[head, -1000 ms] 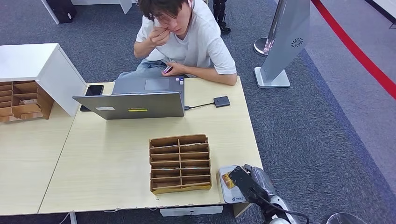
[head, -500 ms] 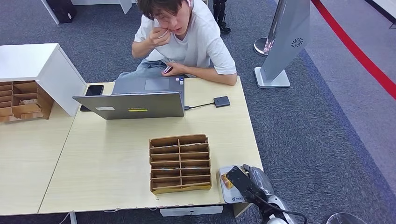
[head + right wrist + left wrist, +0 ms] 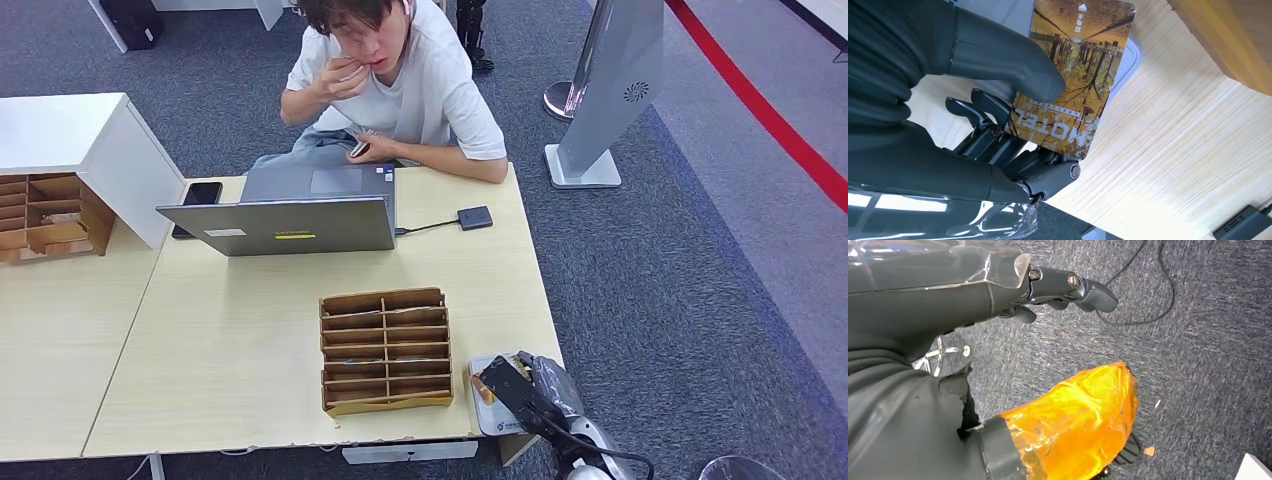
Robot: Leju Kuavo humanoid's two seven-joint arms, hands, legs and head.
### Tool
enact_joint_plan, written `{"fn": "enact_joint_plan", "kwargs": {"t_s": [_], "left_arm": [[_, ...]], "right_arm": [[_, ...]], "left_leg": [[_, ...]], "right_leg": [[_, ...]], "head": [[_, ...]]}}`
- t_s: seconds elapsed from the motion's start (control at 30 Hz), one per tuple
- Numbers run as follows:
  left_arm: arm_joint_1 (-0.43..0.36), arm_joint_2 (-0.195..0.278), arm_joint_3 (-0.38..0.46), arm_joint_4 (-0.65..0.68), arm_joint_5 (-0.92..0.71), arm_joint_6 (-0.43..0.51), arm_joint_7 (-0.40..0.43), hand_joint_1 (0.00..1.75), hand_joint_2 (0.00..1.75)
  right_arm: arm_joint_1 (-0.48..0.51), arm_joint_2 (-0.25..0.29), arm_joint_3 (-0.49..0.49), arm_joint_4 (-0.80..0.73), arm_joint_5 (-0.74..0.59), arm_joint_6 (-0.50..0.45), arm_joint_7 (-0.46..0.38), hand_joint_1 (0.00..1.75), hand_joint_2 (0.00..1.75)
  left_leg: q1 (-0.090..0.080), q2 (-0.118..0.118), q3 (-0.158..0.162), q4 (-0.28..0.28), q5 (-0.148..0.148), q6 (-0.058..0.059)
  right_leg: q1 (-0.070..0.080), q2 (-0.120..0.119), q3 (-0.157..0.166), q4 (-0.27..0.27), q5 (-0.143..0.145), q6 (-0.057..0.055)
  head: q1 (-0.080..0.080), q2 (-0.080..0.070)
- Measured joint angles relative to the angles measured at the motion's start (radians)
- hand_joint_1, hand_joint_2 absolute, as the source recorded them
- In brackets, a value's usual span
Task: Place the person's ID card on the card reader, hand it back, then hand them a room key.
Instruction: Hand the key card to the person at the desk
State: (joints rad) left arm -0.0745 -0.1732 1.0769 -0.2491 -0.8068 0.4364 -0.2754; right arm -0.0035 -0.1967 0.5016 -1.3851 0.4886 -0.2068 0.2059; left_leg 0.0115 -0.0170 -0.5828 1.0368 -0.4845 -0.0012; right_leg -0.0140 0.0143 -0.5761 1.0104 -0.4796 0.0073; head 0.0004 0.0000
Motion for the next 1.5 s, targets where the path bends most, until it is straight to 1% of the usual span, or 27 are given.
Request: {"fn": "enact_joint_plan", "kwargs": {"t_s": [0.83,1.3,1.5], "left_arm": [[0.0,0.0,0.0,0.0,0.0,-0.002,0.005,0.0,0.0],[0.0,0.0,0.0,0.0,0.002,-0.01,0.012,0.0,0.0],[0.0,0.0,0.0,0.0,0.002,-0.01,0.013,0.0,0.0]], "right_arm": [[-0.007,0.012,0.001,0.004,0.051,0.001,0.028,1.75,1.75],[-0.006,0.019,-0.016,-0.007,0.184,-0.018,0.083,1.75,1.75],[-0.005,0.021,-0.027,-0.015,0.193,-0.018,0.087,1.75,1.75]], "left_leg": [[0.0,0.0,0.001,0.0,0.0,0.0],[0.0,0.0,0.001,0.0,0.0,0.0],[0.0,0.0,0.001,0.0,0.0,0.0]], "right_leg": [[0.0,0.0,0.001,0.0,0.0,0.0],[0.0,0.0,0.001,0.0,0.0,0.0],[0.0,0.0,0.001,0.0,0.0,0.0]], "head": [[0.0,0.0],[0.0,0.0],[0.0,0.0]]}}
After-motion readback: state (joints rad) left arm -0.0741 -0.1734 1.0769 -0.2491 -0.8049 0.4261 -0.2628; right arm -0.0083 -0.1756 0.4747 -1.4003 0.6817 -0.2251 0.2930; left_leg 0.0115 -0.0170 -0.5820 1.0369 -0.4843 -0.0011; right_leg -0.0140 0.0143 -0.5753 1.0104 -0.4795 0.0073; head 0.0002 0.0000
